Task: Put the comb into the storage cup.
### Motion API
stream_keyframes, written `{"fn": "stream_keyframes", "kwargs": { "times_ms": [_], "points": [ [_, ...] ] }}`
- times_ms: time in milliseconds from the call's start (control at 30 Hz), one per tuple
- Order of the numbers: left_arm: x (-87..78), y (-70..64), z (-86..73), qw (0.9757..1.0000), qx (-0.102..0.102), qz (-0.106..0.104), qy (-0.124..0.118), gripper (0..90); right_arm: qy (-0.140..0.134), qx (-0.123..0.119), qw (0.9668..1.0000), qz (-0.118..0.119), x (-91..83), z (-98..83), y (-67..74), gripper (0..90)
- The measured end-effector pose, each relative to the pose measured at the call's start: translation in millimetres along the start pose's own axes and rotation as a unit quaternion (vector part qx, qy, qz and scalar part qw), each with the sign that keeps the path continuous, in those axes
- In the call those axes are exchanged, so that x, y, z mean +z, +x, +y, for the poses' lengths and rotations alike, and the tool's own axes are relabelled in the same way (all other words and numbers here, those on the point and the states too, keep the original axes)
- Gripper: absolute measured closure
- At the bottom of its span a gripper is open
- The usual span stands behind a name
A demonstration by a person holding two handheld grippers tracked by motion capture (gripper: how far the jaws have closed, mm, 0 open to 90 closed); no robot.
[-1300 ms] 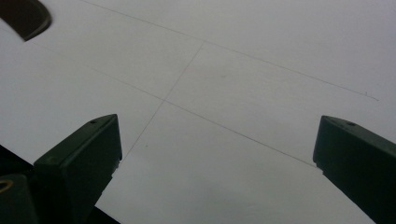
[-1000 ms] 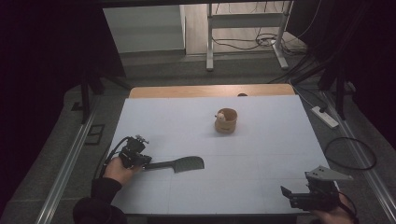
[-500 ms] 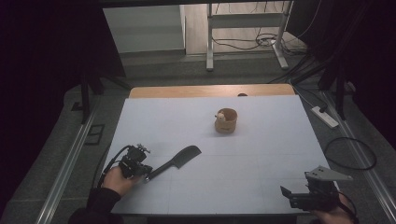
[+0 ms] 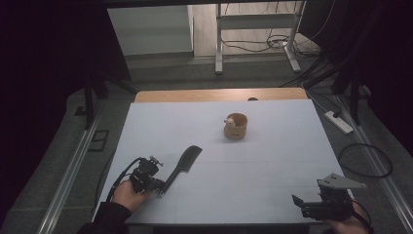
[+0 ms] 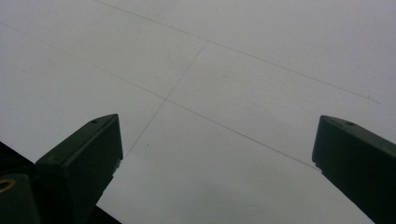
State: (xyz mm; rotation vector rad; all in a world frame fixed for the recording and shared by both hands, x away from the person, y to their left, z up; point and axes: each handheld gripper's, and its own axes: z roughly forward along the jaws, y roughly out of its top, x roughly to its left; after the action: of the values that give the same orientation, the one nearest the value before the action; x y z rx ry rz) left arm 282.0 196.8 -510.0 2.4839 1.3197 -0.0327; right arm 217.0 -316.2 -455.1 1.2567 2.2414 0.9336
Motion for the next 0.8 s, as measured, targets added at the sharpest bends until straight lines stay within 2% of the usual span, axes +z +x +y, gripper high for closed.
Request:
{"fn": "stream_keyframes", "kwargs": {
  "times_ms": [133, 233, 333, 433, 533, 600, 633, 667, 800],
  "points": [
    [0.3, -2.5, 0.6, 1.0000, 0.001, 0.000, 0.001, 88.8, 0.000, 0.000, 1.0000, 0.000, 0.0, 0.0, 0.1, 1.7],
    [-2.4, -0.3, -0.8, 0.9999, -0.008, 0.010, -0.008, 88.8, 0.000, 0.000, 1.0000, 0.000, 0.0, 0.0, 0.1, 1.8],
    [-10.0, 1.2, -2.9, 0.9990, -0.017, 0.016, -0.038, 82.7, 0.000, 0.000, 1.0000, 0.000, -0.1, 0.0, 0.0, 1.8],
    [-17.5, -1.0, -6.0, 0.9975, -0.019, 0.020, -0.065, 81.4, -0.001, 0.001, 1.0000, 0.000, -0.2, -0.1, -0.1, 1.8],
    [-22.0, -4.7, -9.3, 0.9963, -0.020, 0.026, -0.079, 73.9, -0.001, 0.000, 1.0000, 0.000, -0.2, 0.0, 0.0, 1.8],
    [-24.8, -6.1, -11.4, 0.9953, -0.026, 0.025, -0.090, 63.0, -0.001, 0.000, 1.0000, 0.000, -0.3, -0.1, 0.0, 1.7],
    [-25.9, -6.5, -12.3, 0.9947, -0.028, 0.024, -0.096, 63.0, -0.001, 0.000, 1.0000, 0.000, -0.3, -0.1, 0.0, 1.7],
    [-27.0, -6.5, -13.2, 0.9942, -0.030, 0.023, -0.101, 59.2, -0.001, 0.000, 1.0000, 0.000, -0.3, 0.0, 0.0, 1.7],
    [-33.2, -7.4, -16.2, 0.9905, -0.029, 0.022, -0.133, 45.1, -0.001, 0.000, 1.0000, 0.000, -0.3, 0.0, 0.1, 1.8]
  ]
}}
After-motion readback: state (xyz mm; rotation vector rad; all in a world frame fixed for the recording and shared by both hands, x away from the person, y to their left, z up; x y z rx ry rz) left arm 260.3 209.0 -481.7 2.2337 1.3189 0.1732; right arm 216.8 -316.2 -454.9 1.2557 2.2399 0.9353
